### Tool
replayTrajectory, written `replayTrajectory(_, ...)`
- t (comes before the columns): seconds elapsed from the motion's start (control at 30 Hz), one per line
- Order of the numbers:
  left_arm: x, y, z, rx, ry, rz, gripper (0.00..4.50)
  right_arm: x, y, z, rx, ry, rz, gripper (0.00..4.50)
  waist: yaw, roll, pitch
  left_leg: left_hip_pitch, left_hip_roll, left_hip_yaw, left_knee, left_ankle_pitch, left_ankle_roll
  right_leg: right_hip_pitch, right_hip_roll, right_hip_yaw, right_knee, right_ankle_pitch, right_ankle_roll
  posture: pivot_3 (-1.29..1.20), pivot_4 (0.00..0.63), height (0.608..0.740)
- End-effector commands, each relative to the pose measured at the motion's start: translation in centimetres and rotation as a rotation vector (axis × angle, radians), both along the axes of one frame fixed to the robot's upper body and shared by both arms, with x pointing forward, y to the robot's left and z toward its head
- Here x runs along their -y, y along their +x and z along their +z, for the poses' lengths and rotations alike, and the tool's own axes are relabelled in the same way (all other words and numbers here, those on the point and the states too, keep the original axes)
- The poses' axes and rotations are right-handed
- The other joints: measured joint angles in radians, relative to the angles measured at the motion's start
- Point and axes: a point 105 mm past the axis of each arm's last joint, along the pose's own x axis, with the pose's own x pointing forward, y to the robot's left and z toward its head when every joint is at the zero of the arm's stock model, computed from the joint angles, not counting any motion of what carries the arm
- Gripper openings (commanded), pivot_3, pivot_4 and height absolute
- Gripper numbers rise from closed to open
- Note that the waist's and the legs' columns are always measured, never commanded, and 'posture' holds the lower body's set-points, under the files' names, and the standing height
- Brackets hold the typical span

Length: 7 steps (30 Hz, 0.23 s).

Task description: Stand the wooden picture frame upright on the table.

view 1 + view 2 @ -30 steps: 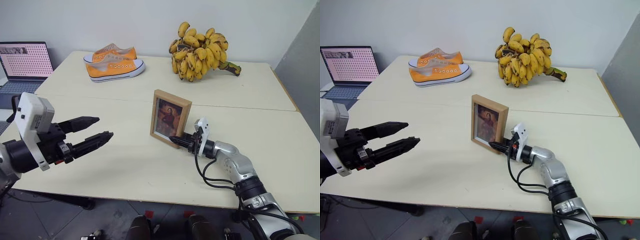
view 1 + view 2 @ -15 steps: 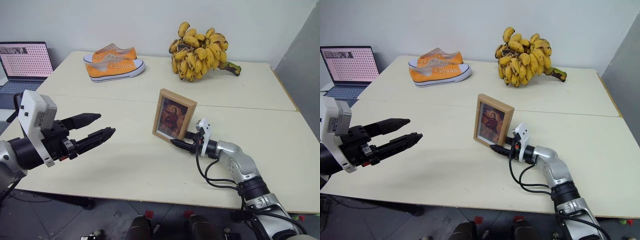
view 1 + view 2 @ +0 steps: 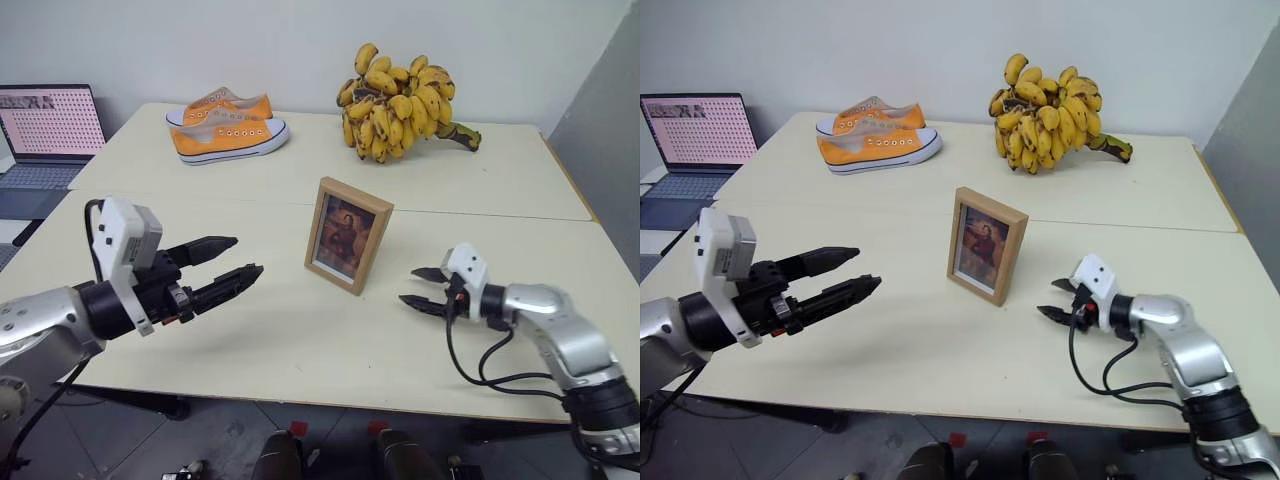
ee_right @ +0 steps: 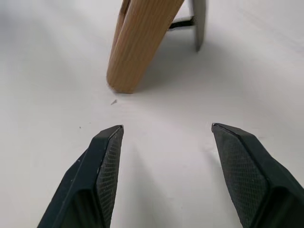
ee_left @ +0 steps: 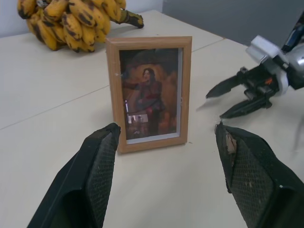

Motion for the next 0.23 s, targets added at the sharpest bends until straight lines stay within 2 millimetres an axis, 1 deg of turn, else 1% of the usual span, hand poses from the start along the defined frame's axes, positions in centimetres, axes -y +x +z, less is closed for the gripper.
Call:
replayTrajectory(0.03,-0.4,1.1,0.9,0.045,-0.004,0.012,3.43,-0.6,-0.3,5.5,0.103,0.084,-0.025,3.12,-0.002,0.0,0.0,0.0,0.0,0.0,0.0,0.0,0.0,0.0,0.0,0.0,0.0,0.0,0.0,0.0,0.15,0.74)
replayTrajectory(0.1,-0.4,1.3,1.1,0.044,-0.01,0.005,3.43,-0.9,-0.5,6.4,0.1,0.113,-0.031,3.12,0.0,-0.001,0.0,0.0,0.0,0.0,0.0,0.0,0.0,0.0,0.0,0.0,0.0,0.0,0.0,0.0,0.15,0.74)
replayTrajectory(0.17,-0.2,1.5,1.3,0.052,-0.01,-0.004,3.43,-1.2,-0.7,6.9,0.083,0.144,-0.037,3.12,0.002,-0.001,0.0,-0.001,0.0,0.0,-0.001,0.0,0.0,0.0,0.0,-0.001,-0.001,0.0,0.0,0.0,0.15,0.74)
replayTrajectory(0.23,-0.1,1.8,1.2,0.05,-0.007,-0.005,3.43,-1.4,-1.1,6.7,0.065,0.15,-0.042,3.12,0.002,-0.001,0.0,-0.004,0.0,0.0,-0.001,0.0,0.0,-0.002,0.0,-0.001,-0.002,0.0,0.0,0.0,0.15,0.74)
